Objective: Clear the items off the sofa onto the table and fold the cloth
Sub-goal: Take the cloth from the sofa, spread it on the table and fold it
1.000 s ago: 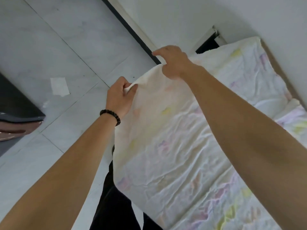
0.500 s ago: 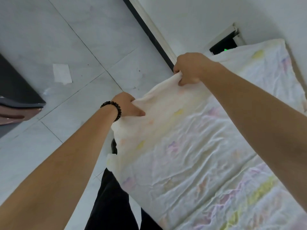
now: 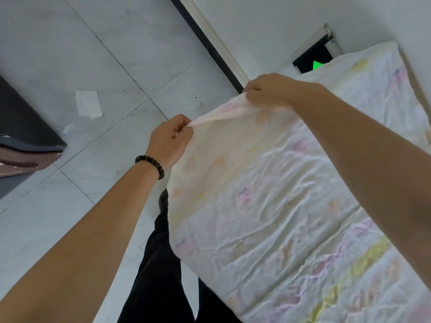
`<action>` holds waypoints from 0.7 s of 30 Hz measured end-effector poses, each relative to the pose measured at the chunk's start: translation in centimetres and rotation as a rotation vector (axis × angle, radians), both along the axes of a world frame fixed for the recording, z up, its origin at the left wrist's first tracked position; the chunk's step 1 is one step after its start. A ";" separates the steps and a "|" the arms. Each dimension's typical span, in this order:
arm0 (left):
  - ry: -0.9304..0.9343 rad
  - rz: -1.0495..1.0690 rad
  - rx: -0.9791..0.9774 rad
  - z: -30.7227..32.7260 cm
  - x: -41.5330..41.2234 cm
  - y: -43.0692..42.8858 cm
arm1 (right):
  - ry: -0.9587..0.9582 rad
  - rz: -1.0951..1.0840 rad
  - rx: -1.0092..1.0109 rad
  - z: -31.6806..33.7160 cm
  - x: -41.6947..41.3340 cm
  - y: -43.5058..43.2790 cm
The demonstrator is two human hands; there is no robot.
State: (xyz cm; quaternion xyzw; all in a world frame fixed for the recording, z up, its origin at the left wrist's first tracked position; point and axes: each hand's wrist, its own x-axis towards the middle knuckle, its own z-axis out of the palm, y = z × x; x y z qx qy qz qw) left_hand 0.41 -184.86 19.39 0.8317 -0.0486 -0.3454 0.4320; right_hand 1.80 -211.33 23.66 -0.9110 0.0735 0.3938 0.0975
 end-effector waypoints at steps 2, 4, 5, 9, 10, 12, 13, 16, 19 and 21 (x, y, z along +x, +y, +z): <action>-0.307 -0.267 0.246 -0.5 0.6 0.7 | -0.011 0.117 -0.107 0.2 0.1 -0.7; -0.507 -0.398 0.432 -1.0 0.8 1.4 | -0.091 0.263 -0.254 0.1 -0.3 -1.2; -0.568 -0.395 0.491 -1.1 0.8 1.8 | -0.146 0.344 -0.339 0.1 -0.5 -1.3; -0.691 -0.289 0.465 -1.0 0.4 3.3 | -0.252 0.366 -0.559 -0.2 -1.5 -2.1; -0.701 -0.285 0.427 -0.8 0.2 3.6 | -0.276 0.305 -0.581 -0.1 -1.8 -2.3; -0.672 -0.259 0.347 -0.2 -0.4 4.0 | -0.349 0.140 -0.576 0.2 -2.5 -2.7; -0.637 -0.228 0.326 0.1 -0.6 4.2 | -0.385 0.049 -0.560 0.6 -2.8 -2.9; -0.627 -0.166 0.311 1.6 -1.2 5.2 | -0.453 -0.301 -0.490 3.0 -3.7 -3.1; -0.685 -0.134 0.256 4.3 -1.3 6.0 | -0.474 -0.798 -0.246 6.1 -4.2 -2.9; -0.726 -0.103 0.194 6.5 -1.3 6.1 | -0.568 -1.134 0.110 8.2 -4.5 -2.3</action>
